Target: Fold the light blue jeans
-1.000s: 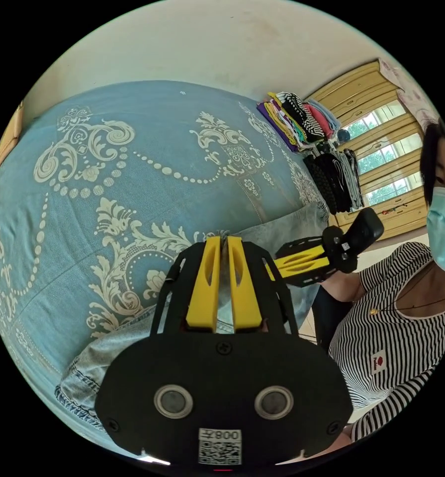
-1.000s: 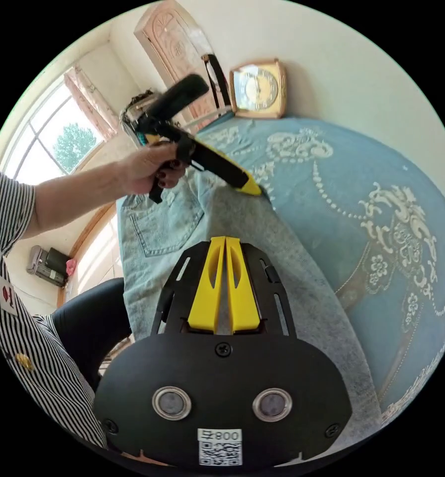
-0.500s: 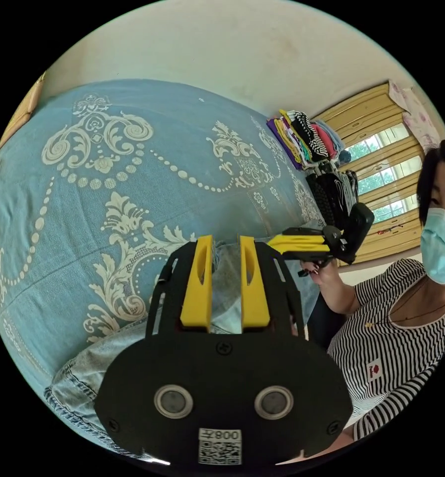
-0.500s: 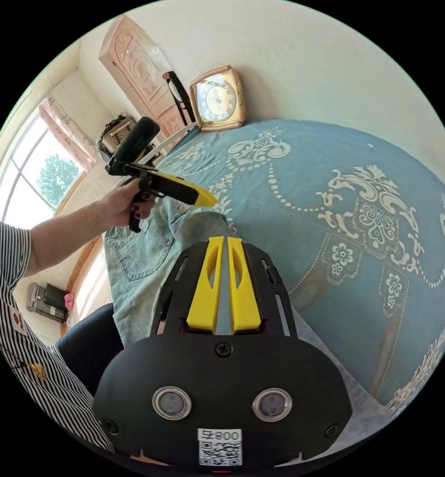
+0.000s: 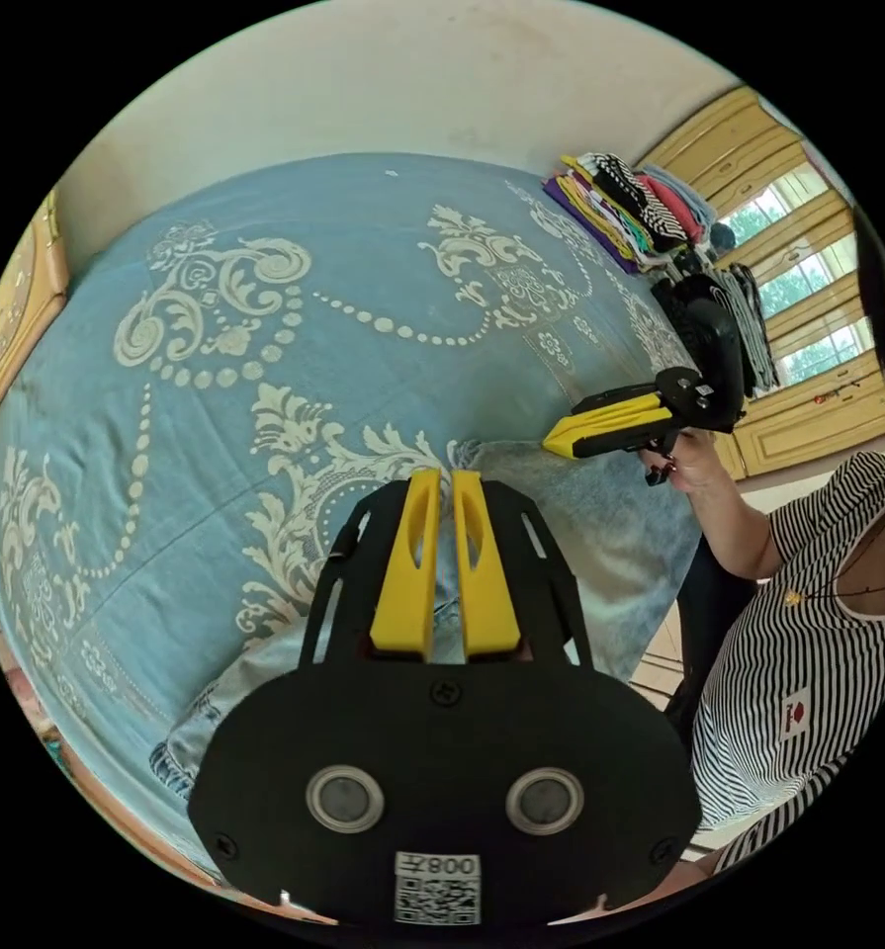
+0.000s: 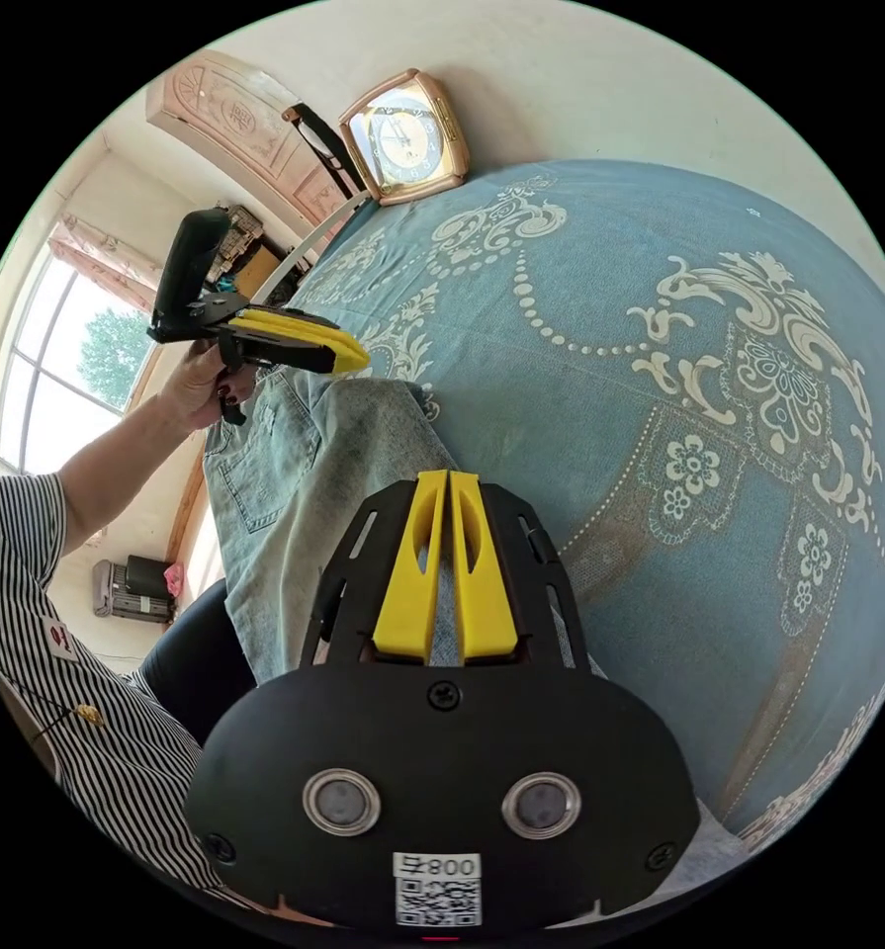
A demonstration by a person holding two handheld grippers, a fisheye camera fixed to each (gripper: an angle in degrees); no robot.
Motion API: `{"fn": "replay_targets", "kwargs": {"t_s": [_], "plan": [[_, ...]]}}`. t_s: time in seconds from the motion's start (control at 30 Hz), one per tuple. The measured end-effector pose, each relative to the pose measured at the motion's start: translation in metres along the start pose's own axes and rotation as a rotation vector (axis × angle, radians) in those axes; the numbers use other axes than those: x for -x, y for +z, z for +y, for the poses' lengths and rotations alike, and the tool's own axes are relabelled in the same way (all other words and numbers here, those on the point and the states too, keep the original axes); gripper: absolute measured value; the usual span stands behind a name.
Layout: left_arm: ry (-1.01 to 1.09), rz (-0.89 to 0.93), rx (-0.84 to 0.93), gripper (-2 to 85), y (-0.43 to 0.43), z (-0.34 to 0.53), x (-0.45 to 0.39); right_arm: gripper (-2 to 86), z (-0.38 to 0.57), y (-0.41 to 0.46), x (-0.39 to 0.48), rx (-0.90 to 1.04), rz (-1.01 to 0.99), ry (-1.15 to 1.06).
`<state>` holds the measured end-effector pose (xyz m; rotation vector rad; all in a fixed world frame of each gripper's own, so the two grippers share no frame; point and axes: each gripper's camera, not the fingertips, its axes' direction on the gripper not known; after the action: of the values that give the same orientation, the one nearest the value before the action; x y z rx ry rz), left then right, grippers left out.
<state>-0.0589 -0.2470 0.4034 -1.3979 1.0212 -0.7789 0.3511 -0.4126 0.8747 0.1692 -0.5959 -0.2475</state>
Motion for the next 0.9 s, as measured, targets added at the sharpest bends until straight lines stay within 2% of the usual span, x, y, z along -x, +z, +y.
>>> {"fn": "replay_targets", "kwargs": {"t_s": [0.1, 0.17, 0.2, 0.3, 0.43, 0.47, 0.53, 0.6, 0.73, 0.83, 0.9], "plan": [[-0.04, 0.044, 0.007, 0.4, -0.011, 0.026, 0.004, 0.5, 0.001, -0.002, -0.002, -0.007, -0.008, 0.012], [-0.108, -0.046, 0.082, 0.3, -0.004, 0.042, 0.007, 0.4, 0.001, -0.003, -0.002, -0.003, -0.001, 0.012], [-0.108, -0.159, 0.134, 0.2, 0.001, 0.052, 0.007, 0.4, 0.002, -0.003, -0.002, -0.004, -0.001, 0.013], [-0.198, -0.115, 0.044, 0.2, -0.009, 0.07, 0.015, 0.3, 0.004, -0.004, -0.002, -0.011, -0.003, 0.017], [-0.292, -0.316, -0.006, 0.7, -0.027, 0.087, 0.007, 0.2, 0.007, -0.006, -0.004, -0.023, -0.01, 0.028], [-0.289, -0.293, -0.025, 0.9, -0.03, 0.088, 0.005, 0.2, 0.008, -0.007, -0.003, -0.028, -0.007, 0.025], [-0.175, -0.095, -0.101, 1.8, -0.036, 0.079, -0.011, 0.2, 0.009, -0.008, -0.002, -0.03, -0.004, 0.018], [-0.074, -0.001, -0.112, 3.4, -0.034, 0.063, -0.024, 0.2, 0.01, -0.009, -0.001, -0.031, -0.006, 0.008], [0.027, 0.17, 0.005, 9.7, -0.009, 0.019, -0.027, 0.2, 0.016, -0.013, 0.0, -0.052, -0.039, -0.001], [0.066, 0.296, 0.146, 7.8, 0.016, 0.006, -0.026, 0.2, 0.019, -0.015, 0.001, -0.051, -0.063, -0.012], [0.101, 0.27, 0.125, 5.6, 0.009, 0.009, -0.032, 0.2, 0.02, -0.016, 0.003, -0.05, -0.068, -0.029]]}}
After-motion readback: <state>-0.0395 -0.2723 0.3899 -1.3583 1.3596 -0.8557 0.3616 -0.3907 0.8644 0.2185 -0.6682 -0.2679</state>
